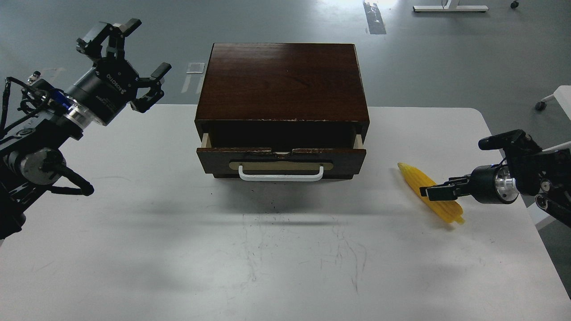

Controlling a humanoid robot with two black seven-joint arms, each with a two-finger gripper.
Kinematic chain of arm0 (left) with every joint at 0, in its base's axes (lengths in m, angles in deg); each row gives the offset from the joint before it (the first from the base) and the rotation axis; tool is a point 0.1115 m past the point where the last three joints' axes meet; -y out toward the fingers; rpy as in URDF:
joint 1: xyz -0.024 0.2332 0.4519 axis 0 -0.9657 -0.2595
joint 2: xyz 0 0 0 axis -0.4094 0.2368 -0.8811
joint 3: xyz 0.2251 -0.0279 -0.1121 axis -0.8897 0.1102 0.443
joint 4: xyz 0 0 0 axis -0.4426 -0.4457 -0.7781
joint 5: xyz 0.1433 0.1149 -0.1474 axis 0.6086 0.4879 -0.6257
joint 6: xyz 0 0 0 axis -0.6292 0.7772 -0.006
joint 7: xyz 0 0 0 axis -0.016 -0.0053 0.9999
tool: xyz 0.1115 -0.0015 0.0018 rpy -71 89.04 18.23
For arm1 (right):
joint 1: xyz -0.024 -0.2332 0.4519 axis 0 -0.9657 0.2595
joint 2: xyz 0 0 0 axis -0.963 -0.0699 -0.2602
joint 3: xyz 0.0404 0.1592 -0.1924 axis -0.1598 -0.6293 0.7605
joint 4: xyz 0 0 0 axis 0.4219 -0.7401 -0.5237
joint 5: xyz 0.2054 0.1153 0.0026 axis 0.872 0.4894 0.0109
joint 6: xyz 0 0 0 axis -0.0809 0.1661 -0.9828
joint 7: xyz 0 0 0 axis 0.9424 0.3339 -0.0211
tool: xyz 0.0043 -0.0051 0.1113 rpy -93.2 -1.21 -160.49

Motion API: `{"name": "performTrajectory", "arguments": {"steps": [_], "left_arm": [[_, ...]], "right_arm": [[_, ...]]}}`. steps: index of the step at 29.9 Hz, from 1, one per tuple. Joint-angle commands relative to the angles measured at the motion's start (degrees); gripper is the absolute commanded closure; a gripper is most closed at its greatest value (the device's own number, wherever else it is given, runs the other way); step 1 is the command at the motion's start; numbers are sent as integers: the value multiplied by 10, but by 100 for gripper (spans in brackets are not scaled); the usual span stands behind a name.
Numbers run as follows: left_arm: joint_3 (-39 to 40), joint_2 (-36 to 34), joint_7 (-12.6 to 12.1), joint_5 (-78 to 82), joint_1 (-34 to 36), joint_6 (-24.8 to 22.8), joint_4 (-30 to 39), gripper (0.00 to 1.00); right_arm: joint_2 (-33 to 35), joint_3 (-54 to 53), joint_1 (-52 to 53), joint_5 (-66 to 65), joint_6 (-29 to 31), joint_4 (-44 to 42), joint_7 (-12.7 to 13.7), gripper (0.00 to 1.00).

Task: Put corn in drawer with both arms
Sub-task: 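Reach the right gripper to the yellow corn cob and grasp it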

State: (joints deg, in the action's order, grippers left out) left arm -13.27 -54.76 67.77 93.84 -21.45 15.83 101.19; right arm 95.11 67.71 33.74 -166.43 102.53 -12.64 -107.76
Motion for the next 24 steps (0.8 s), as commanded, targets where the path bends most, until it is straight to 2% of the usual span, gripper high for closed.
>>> {"name": "performTrajectory", "arguments": {"steps": [1,15,19,21,22,24], "left_arm": [[0,1,0,0,0,0,1,1],[0,1,0,0,0,0,8,1],[0,1,0,0,0,0,8,1],[0,1,0,0,0,0,8,1],[0,1,0,0,0,0,8,1],[0,1,0,0,0,0,8,1]], "right_arm": [[0,0,-1,0,0,0,0,0],[-39,26,8,0,0,-13,0,1],[-41,28,7,0,0,-16,-9,11],[-41,32,8,0,0,-16,-20,21],[-41,34,8,0,0,-16,-26,29],[-41,35,8,0,-1,-16,-29,38]]}}
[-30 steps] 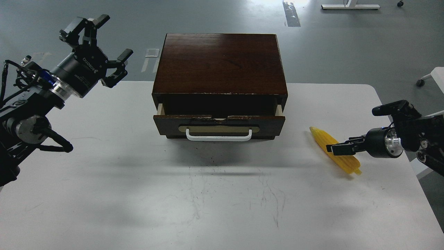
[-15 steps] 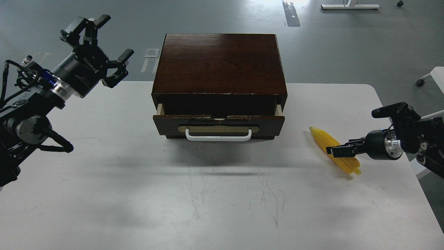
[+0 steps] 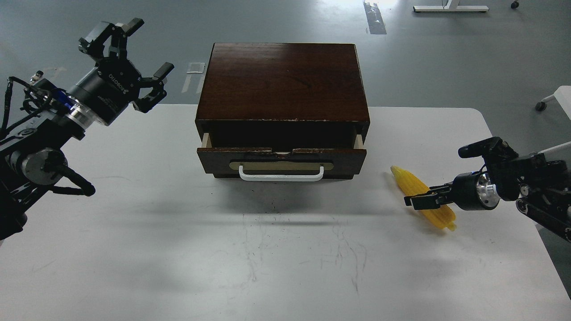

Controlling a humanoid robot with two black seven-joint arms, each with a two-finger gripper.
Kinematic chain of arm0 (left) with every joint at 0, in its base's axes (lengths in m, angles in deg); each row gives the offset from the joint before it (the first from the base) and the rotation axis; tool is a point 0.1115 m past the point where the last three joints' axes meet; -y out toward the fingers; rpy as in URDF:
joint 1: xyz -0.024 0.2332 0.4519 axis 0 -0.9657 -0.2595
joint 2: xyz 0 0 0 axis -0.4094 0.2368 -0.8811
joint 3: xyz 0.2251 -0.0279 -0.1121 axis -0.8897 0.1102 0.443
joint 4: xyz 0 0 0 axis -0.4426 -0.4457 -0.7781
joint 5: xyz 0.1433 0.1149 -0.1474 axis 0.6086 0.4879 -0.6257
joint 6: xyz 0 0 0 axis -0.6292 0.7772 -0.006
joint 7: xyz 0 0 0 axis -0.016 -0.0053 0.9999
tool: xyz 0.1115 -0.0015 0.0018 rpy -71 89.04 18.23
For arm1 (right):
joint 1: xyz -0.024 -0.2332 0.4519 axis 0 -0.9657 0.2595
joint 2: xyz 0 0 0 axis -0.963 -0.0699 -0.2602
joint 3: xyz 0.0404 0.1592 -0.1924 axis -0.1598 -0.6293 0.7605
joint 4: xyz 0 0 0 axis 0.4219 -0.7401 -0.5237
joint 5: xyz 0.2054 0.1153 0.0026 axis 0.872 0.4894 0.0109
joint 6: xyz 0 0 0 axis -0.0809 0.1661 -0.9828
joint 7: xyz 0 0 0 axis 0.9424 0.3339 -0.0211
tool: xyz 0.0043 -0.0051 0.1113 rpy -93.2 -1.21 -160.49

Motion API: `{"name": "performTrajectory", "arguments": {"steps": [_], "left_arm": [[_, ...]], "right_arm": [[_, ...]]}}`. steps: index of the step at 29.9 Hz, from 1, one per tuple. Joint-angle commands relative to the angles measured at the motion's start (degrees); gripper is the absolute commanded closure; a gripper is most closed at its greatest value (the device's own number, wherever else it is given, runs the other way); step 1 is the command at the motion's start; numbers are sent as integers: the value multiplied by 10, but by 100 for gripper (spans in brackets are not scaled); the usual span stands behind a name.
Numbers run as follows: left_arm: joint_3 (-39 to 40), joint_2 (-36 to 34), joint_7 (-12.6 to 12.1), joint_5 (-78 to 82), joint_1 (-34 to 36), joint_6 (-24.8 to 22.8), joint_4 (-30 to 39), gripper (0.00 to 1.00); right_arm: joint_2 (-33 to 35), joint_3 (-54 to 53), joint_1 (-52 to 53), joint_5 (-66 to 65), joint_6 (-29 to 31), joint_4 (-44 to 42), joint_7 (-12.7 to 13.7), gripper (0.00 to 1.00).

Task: Put corn in drawer with both arms
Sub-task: 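Reach the right gripper to the yellow corn cob and grasp it, then lift the corn and carry it over the open drawer with the right gripper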

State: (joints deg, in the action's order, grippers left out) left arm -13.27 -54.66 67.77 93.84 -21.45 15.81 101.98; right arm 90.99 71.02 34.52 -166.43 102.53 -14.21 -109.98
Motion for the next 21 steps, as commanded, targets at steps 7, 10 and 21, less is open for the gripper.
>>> {"name": "performTrajectory", "arguments": {"steps": [7,10,21], "left_arm": [[0,2,0,1,0,1,0,1],[0,2,0,1,0,1,0,1],[1,6,0,1,0,1,0,1]], "right_arm": [[2,2,0,0,-9,0,-6,63],[5,2,0,0,-12,0,-6,69],[63,-1,105,3,-23,44,-6,76]]}}
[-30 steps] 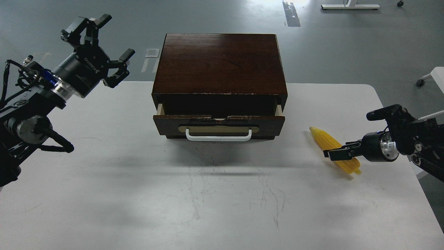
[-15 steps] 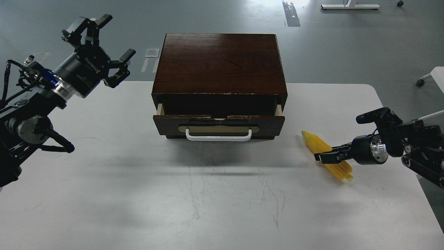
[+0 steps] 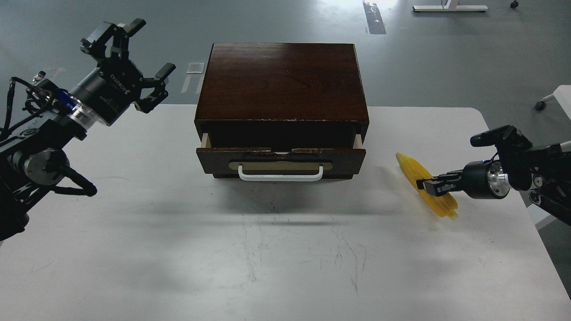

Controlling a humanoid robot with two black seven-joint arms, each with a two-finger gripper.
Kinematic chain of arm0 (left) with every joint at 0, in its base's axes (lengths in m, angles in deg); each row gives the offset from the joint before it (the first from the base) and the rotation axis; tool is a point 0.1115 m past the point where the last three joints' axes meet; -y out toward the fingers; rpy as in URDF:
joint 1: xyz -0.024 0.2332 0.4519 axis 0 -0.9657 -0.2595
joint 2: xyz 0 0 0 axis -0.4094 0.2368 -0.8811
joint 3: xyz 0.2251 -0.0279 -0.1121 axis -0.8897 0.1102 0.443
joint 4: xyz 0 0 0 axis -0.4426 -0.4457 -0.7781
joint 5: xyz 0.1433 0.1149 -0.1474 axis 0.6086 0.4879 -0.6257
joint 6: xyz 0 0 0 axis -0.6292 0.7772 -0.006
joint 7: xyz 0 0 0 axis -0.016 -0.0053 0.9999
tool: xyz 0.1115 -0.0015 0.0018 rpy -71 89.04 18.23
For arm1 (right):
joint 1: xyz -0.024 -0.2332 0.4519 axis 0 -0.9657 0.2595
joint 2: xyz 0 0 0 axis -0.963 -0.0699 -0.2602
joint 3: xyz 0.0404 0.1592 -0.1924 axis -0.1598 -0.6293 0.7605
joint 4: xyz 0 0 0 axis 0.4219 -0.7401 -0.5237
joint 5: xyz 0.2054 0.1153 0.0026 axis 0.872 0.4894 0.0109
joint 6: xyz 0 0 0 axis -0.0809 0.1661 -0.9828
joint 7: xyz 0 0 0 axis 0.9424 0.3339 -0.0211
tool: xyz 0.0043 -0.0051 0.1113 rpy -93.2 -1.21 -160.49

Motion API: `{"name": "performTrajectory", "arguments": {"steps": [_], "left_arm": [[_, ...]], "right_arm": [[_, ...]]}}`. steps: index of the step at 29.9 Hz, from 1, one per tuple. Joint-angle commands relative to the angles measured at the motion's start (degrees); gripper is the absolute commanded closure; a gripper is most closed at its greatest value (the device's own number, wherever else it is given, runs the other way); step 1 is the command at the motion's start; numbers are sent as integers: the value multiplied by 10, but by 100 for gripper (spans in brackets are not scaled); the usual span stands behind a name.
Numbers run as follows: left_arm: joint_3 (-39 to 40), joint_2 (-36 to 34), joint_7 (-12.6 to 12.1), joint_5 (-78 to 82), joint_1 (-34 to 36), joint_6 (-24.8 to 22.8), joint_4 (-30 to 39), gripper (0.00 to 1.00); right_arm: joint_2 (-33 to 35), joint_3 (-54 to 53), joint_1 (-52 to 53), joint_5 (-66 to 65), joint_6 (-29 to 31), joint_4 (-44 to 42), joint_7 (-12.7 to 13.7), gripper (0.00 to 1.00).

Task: Put corn in drawer with both arms
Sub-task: 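Lift the corn and carry it over the open drawer with the right gripper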

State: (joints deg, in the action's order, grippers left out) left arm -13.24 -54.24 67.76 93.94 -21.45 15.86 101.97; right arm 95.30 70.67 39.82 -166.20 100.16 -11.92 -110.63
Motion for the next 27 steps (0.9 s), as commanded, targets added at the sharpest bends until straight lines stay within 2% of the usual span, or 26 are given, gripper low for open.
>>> {"name": "performTrajectory", "arguments": {"steps": [1,7,12,18,27], "left_arm": [[1,1,0,0,0,1,0,1],[1,2,0,1,0,1,4,1],[1,1,0,2,1,1,8,1],[10,0,0,2,1,1,8,1],[11,0,0,3,0,1,8,1]], "right_arm": [[20,2,52,0,1,21,0,76],[20,8,171,-1,7,50,0,75],[-18,78,306,0,22,95,0,72],[-75,127,390,-1,22,134,0,72],[-135,163,433,-51,18,186,0,72]]}}
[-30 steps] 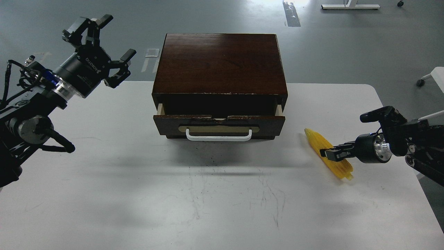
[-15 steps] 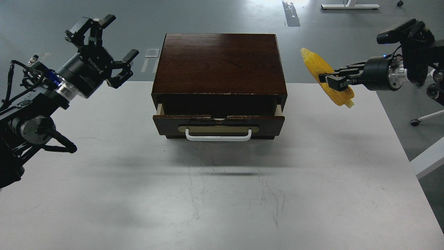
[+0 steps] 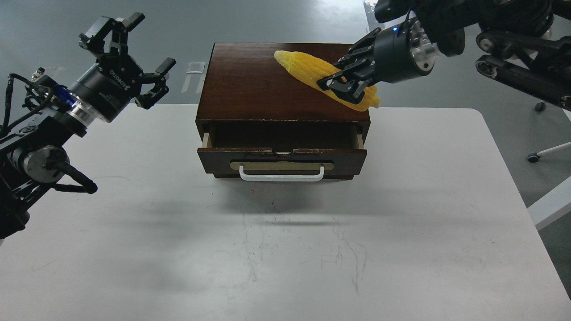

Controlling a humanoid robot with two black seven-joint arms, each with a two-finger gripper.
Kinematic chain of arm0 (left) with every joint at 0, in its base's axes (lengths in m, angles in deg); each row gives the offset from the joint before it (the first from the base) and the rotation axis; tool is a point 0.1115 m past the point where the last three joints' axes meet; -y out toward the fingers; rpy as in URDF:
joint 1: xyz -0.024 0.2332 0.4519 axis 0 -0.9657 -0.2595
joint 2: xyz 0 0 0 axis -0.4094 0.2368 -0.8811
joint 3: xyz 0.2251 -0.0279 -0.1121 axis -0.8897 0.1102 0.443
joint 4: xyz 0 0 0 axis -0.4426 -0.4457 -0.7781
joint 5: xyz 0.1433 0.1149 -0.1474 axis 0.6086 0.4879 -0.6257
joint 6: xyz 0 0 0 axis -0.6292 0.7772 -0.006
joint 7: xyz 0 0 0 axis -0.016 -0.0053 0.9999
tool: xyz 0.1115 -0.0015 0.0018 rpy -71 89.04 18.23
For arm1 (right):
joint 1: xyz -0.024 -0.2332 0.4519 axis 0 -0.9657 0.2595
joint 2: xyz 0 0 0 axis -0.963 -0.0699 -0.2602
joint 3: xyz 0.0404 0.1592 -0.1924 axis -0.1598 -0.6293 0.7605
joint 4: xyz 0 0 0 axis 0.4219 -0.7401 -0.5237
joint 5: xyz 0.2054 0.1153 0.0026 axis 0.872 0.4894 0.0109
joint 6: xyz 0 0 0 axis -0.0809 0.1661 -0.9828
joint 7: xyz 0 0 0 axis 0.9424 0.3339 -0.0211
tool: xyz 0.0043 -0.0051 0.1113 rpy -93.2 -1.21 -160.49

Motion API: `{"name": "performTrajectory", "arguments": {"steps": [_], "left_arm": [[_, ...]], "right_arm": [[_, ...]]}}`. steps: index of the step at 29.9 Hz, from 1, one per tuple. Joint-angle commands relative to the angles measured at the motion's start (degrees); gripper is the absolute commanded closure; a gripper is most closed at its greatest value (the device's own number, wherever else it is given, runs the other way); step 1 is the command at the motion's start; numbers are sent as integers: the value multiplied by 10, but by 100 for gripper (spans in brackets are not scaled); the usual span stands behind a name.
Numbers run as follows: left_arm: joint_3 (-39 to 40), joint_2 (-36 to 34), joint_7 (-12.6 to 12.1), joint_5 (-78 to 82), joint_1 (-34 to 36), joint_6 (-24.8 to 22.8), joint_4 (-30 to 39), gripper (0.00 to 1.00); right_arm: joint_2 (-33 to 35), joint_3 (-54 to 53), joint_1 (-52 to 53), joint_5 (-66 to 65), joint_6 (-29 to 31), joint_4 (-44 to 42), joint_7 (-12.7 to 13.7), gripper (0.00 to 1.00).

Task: Put corn in drawer with both arms
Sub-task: 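Lift the corn and carry it over the open drawer with the right gripper, then lower the corn into the drawer and open the right gripper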

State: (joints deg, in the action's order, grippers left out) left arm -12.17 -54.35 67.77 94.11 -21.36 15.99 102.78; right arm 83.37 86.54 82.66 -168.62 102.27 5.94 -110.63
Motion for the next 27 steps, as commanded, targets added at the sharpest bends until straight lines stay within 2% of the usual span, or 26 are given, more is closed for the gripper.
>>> {"name": "performTrajectory", "arguments": {"steps": [1,6,10,16,27], "left_arm": [[0,1,0,1,-1,0,0,1],[0,2,0,2,-1,0,0,1],[0,0,0,2,-1,0,0,1],[0,-2,0,2,-1,0,1,1],[0,-6,0,2,0,-1,2,1]], "right_arm": [[-29,5,4,-51,-7,7,0,72],[-67,7,3,-95,-37,2,0,72],[-109,37,4,-117,-87,-13,0,72],[-151,64,-5,-148,-117,-56,0,72],[-154,76,-26,-148,-127,-64,0,69]]}}
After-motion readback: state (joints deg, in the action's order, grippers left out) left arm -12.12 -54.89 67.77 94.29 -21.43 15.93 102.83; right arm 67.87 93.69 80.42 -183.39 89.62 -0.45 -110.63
